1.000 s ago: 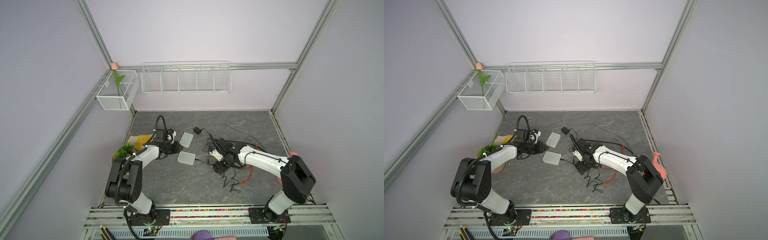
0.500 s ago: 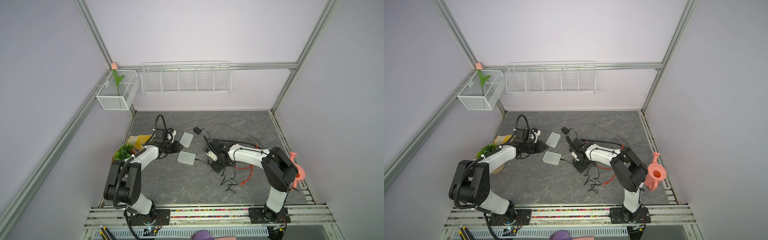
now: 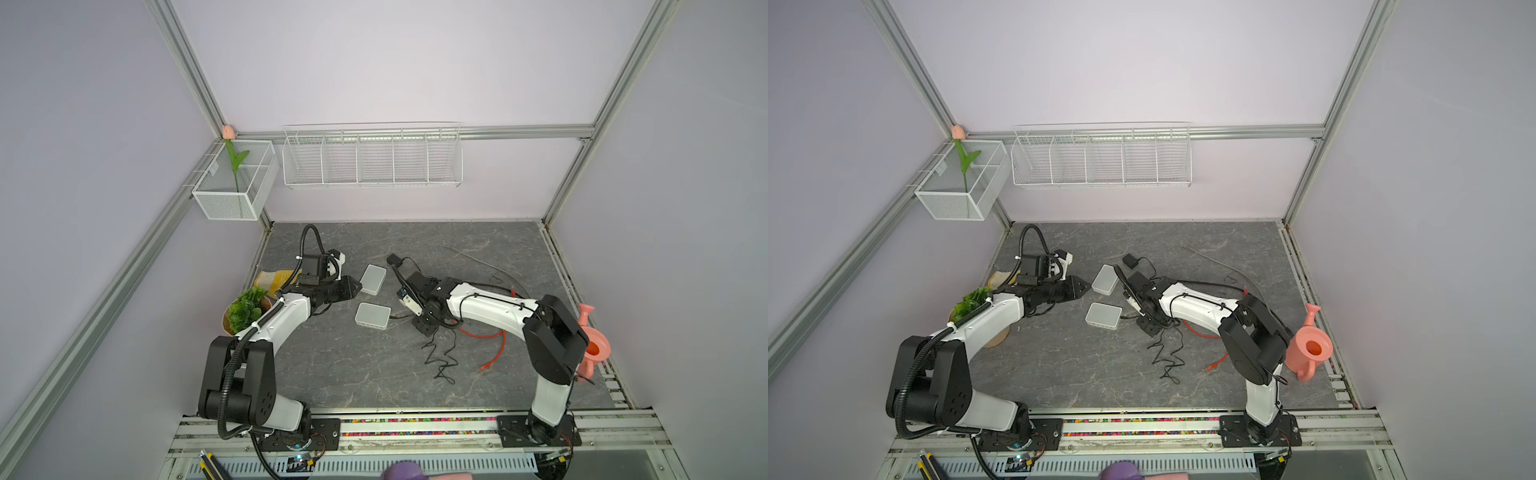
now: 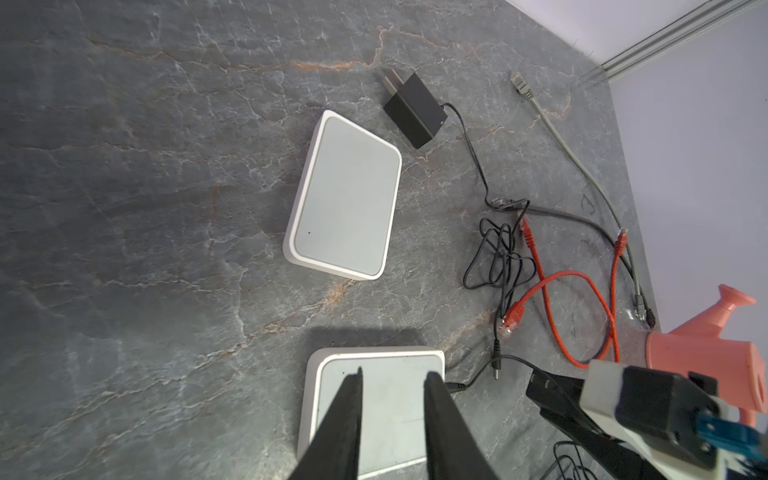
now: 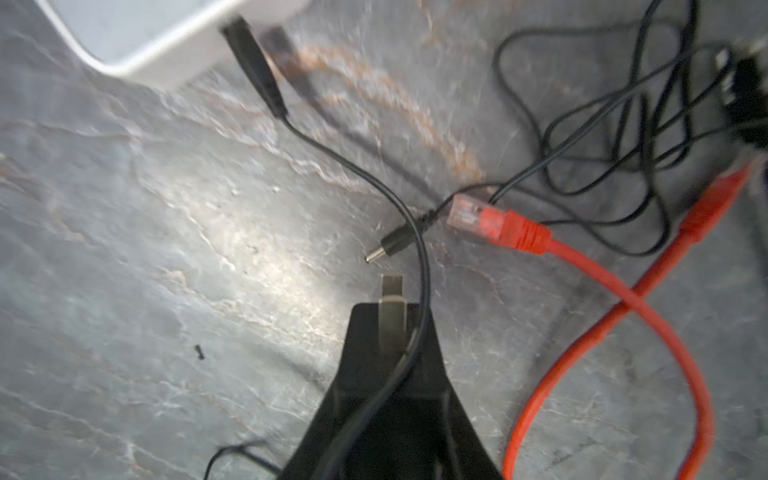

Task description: Insert the plug into the switch port

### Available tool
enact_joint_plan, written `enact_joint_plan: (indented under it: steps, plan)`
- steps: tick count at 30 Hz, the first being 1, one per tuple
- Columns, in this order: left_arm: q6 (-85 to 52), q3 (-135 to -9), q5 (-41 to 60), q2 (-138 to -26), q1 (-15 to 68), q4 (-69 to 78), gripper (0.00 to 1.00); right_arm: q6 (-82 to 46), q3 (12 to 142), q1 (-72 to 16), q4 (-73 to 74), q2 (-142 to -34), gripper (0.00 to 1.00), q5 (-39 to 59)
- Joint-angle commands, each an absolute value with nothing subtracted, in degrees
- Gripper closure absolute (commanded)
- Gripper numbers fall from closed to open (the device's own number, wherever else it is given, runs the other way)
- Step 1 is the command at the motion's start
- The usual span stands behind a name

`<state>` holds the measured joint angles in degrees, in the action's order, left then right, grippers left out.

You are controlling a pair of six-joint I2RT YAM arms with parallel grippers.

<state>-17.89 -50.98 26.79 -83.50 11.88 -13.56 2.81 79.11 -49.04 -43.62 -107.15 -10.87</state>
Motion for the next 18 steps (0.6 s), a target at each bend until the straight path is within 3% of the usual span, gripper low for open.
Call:
enact_joint_plan:
  steps: [1, 18]
  plan:
    - [-18.6, -51.2, 25.7, -82.4, 11.5, -13.1, 0.72, 5.7, 84.0, -49.8, -48.2, -109.6, 0.8, -13.9]
    - [-19.3, -50.5, 24.4, -79.9, 9.8, -13.2, 0.72, 9.7, 99.5, -50.9, -52.4, -115.4, 0.81, -16.0]
